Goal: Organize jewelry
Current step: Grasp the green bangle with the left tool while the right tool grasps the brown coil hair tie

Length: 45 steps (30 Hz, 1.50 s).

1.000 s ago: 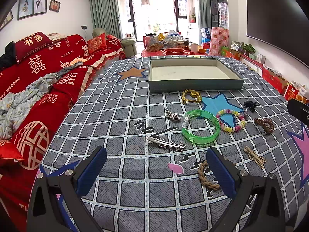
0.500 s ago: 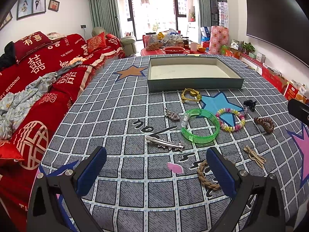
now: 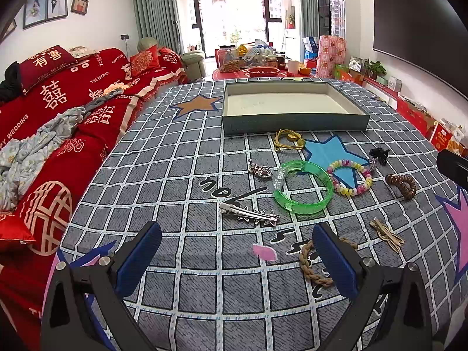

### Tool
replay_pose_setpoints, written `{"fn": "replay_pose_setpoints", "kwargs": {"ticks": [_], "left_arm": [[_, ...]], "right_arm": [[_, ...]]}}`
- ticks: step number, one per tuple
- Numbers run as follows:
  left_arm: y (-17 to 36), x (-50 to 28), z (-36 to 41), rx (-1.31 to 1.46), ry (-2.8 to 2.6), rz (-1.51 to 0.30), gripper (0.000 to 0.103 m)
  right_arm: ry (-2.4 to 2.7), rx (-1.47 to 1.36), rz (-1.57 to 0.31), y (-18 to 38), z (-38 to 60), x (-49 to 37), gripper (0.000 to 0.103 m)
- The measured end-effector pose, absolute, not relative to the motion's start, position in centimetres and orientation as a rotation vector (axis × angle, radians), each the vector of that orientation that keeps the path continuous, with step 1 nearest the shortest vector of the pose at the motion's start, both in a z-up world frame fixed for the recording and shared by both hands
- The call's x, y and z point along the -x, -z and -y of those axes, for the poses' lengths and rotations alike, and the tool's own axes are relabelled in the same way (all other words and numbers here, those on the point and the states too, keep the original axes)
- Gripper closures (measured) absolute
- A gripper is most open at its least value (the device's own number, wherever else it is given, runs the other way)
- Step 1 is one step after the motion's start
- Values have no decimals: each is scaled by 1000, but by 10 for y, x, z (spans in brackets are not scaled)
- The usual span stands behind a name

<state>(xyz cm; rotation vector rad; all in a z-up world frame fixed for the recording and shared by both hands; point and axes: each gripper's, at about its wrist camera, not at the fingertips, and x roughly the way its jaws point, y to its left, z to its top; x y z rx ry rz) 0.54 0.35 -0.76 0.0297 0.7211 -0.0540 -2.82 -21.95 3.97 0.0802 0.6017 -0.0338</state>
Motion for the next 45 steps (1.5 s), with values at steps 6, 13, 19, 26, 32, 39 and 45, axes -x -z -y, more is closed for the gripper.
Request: {"fn": "replay_pose_setpoints", "kwargs": {"ticks": [6, 13, 19, 26, 32, 39, 45], "left_arm": [[9, -7, -3, -31, 58, -741, 0], [12, -20, -9, -7, 71, -782, 0], [9, -47, -8, 20, 152, -816, 0], [13, -81, 9, 20, 232, -887, 0], [22, -100, 20, 6, 263, -971, 17], [35, -109, 31, -18, 297, -1059, 34], [38, -111, 39, -81, 304, -1064, 58]], "right_arm": [[33, -84, -604, -39, 220, 27, 0], [26, -100, -646, -34, 224, 32, 0], [45, -111, -727, -22, 239, 11, 0], [53, -138, -861, -7, 260, -15, 0], [12, -126, -947, 9, 264, -42, 0], [-19, -71, -1022, 29, 258, -66, 1], [-12, -38, -1043, 36, 253, -73, 18]]}}
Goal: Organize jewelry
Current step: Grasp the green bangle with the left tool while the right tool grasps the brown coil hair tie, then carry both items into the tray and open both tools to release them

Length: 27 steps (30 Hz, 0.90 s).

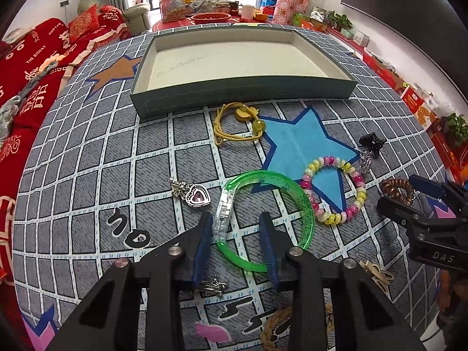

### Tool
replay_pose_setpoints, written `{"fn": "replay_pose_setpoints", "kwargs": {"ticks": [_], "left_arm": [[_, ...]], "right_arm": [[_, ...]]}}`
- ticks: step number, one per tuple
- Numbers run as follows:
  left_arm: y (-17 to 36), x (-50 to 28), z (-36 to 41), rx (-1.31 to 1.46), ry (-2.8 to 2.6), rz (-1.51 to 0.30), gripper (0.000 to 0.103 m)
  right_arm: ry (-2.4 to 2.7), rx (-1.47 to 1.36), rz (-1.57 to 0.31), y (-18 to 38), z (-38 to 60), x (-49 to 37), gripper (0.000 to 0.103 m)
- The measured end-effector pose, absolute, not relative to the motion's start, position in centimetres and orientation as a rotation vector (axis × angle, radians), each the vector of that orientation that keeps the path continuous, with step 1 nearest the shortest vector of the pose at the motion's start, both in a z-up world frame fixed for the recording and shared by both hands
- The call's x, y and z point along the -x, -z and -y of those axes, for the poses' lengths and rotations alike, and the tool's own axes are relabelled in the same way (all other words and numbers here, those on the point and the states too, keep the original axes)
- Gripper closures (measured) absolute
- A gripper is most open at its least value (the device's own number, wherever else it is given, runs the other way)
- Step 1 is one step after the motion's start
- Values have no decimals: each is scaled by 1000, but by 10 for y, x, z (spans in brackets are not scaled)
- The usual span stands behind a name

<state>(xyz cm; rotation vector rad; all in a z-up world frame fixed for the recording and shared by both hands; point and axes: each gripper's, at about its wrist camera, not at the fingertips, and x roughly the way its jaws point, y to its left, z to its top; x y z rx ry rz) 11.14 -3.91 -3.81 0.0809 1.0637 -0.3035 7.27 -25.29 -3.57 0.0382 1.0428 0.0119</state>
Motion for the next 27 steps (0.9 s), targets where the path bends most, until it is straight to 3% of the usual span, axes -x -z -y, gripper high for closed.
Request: {"fn": "replay_pose_setpoints", "kwargs": {"ticks": [1, 2, 3, 4, 5, 10, 27], "left_arm": [[38, -111, 39, -83, 306, -1062, 71], [38, -112, 39, -87, 308, -1059, 78], [38, -112, 38, -86, 312, -1058, 78], [37, -111, 38, -80, 314, -1057, 78], [38, -112, 37, -74, 317, -1056, 78], [31, -104, 33, -53, 346, -1030, 78], [-47, -157, 19, -18, 333, -875, 78]], "right_arm": [[-5, -21, -1040, 35, 251, -72, 28], [3, -2, -1033, 34, 249, -72, 40], [-1, -2, -1023, 33, 248, -70, 48], [5, -2, -1019, 31, 248, -69, 64], [12, -4, -1020, 31, 248, -69, 70], [8, -34, -1010, 24, 253, -65, 77], [-138, -185, -900, -54, 260, -124, 77]]}}
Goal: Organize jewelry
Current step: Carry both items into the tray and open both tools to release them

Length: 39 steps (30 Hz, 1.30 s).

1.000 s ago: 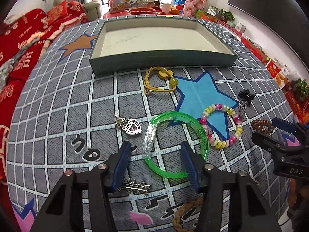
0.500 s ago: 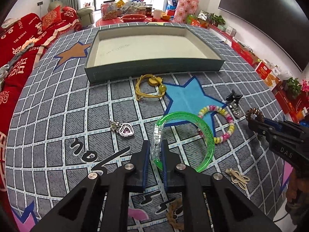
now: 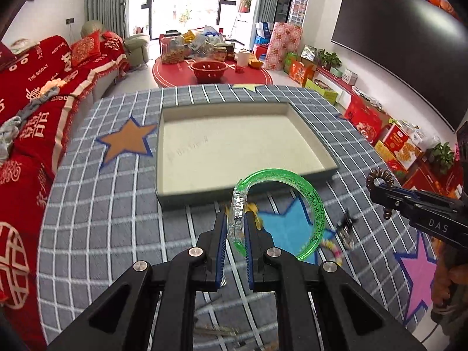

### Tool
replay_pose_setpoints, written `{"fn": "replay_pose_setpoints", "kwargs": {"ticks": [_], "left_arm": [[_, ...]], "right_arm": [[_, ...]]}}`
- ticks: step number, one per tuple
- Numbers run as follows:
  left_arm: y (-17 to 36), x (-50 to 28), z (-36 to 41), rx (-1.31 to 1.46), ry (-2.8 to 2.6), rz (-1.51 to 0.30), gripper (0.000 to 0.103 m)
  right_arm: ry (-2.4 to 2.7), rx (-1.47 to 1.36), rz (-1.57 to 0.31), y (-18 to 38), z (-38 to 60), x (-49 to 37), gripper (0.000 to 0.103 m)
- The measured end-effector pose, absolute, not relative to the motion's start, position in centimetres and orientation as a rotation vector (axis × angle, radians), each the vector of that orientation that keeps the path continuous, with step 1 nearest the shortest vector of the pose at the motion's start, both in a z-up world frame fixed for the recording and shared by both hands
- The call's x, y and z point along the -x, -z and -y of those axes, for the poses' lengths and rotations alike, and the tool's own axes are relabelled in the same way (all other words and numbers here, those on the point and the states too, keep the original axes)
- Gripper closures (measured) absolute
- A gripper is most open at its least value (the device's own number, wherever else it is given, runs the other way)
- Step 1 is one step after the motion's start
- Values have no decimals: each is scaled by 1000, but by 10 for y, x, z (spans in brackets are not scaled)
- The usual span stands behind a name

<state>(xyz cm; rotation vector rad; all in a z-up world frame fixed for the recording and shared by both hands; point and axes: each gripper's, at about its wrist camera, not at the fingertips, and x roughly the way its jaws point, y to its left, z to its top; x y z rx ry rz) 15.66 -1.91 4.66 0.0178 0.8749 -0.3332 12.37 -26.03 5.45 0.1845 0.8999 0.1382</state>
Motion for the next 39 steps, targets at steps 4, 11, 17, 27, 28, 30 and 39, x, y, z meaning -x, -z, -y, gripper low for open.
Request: {"fn": "replay_pose_setpoints", "kwargs": {"ticks": [4, 11, 17, 27, 28, 30, 39], "left_arm": [[-52, -194, 18, -4, 299, -870, 78], [-41, -263, 25, 5, 237, -883, 78], [-14, -309, 35, -24, 190, -918, 78], [22, -334, 42, -81, 149, -972, 78], [24, -334, 42, -88, 144, -970, 78], [27, -335, 44, -97, 136, -977, 78], [24, -330, 47, -122, 107, -973, 78]], "right_arm": [[-167, -170, -894, -65, 251, -163, 77], [-168, -177, -913, -64, 243, -243, 77], [-142, -213, -964, -37, 247, -293, 77], [-85, -224, -1036, 13, 252, -327, 77], [-83, -213, -1038, 15, 249, -327, 77], [-82, -197, -1047, 21, 246, -327, 77], [-96, -211, -1056, 21, 243, -324, 50]]}}
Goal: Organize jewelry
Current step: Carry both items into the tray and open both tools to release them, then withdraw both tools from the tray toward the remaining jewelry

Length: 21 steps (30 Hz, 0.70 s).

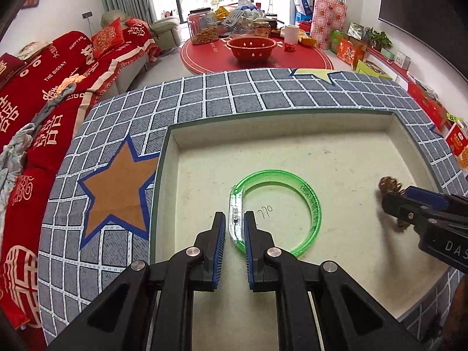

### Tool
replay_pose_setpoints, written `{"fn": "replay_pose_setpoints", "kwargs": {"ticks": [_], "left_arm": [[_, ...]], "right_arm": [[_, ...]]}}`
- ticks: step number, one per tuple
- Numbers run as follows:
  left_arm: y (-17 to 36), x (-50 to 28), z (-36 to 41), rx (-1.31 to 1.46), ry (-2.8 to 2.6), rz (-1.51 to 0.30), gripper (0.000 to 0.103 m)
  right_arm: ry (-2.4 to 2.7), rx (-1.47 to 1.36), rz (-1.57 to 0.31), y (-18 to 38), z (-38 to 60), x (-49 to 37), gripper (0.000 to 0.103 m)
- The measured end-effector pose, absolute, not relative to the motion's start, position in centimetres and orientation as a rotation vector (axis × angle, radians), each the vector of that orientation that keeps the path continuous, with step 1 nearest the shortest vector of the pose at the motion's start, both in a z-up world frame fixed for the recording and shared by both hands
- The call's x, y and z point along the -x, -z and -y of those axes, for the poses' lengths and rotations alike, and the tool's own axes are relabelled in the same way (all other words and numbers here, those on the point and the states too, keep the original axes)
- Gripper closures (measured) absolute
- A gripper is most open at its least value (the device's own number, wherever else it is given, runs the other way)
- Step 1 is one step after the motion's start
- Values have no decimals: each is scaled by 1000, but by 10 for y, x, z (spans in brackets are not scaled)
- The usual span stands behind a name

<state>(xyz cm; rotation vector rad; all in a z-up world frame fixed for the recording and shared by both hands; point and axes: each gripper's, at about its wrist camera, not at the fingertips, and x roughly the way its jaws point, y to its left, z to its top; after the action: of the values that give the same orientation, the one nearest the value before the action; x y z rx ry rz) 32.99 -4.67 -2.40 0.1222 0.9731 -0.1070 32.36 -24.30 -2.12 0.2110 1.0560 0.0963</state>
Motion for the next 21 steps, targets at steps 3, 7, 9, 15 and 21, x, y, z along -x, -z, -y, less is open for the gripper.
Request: {"fn": "replay_pose_setpoints", "kwargs": {"ticks": [3, 7, 9, 15, 21], "left_arm": [[13, -321, 45, -121, 105, -947, 78], [-4, -306, 37, -89, 89, -881, 0], [-15, -296, 32, -79, 99, -845, 0], [-36, -262, 15, -56, 126, -824, 0], [-41, -215, -15, -12, 160, -840, 0]], "right_arm": [[-106, -248, -1045, 15, 245, -320, 44], [-127, -316, -1011, -1, 252, -310, 31], [-135, -342, -992, -11, 255, -302, 26], [-171, -401, -934, -40, 264, -266, 19], [-205, -425, -851, -65, 265, -216, 0]]}}
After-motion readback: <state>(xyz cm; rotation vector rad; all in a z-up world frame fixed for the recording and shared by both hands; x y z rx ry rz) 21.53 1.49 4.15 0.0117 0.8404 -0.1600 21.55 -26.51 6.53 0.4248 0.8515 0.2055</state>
